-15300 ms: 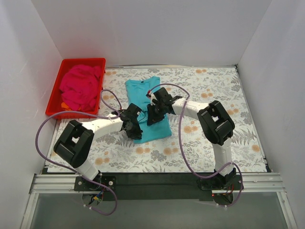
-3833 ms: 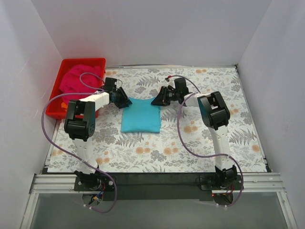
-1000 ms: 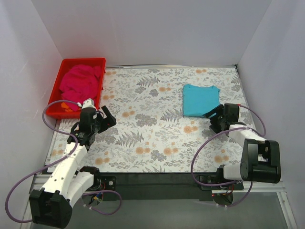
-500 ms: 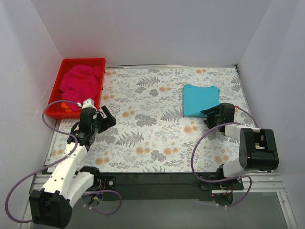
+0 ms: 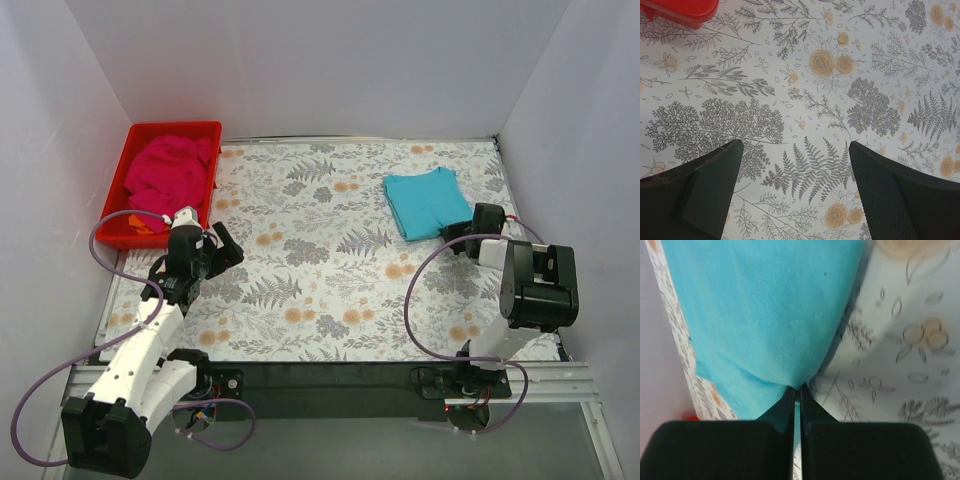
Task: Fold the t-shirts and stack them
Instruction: Neatly place the folded tshirt to the corner
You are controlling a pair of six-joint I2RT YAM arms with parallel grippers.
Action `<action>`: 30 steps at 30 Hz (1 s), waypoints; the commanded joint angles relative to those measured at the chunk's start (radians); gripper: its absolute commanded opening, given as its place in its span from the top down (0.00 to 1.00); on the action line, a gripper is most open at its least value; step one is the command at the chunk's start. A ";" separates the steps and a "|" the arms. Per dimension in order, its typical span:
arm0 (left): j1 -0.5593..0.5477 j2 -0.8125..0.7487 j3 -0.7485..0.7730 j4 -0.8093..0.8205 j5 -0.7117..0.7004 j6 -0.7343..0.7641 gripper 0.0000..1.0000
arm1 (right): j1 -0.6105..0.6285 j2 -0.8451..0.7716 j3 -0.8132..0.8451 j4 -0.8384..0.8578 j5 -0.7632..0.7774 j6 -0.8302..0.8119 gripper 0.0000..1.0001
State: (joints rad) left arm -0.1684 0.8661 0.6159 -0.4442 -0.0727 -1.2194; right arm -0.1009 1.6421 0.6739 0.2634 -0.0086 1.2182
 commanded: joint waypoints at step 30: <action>-0.002 0.024 -0.001 0.004 -0.032 0.006 0.22 | -0.102 0.142 0.092 0.108 -0.264 -0.198 0.60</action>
State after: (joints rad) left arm -0.1684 0.9112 0.6155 -0.4442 -0.0895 -1.2198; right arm -0.2436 1.7813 0.7696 0.3698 -0.2253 1.0893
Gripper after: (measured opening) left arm 0.787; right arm 0.401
